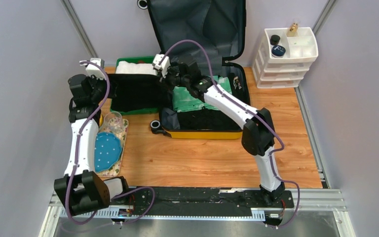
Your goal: Open, take out, and arrange the luggage
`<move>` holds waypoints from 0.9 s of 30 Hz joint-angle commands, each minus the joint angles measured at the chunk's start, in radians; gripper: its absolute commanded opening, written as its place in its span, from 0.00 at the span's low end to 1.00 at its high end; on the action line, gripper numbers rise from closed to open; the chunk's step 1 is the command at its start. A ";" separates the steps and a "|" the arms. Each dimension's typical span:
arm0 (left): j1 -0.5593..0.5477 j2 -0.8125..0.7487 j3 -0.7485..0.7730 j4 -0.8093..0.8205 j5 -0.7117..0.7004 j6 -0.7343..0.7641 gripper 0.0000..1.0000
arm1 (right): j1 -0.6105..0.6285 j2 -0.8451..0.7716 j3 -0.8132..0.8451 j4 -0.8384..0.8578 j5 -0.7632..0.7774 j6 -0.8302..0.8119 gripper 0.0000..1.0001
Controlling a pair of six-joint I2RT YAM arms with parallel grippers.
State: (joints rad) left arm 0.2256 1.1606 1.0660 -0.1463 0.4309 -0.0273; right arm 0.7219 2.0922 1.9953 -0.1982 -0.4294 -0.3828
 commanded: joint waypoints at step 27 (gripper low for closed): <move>0.123 0.852 0.506 0.303 0.043 -0.272 0.00 | -0.094 0.211 0.137 0.514 0.445 0.202 0.79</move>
State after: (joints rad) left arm 0.3595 1.9545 1.4570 0.1005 0.4320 -0.3111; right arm 0.6571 2.4344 2.1998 0.3511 -0.0170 -0.1715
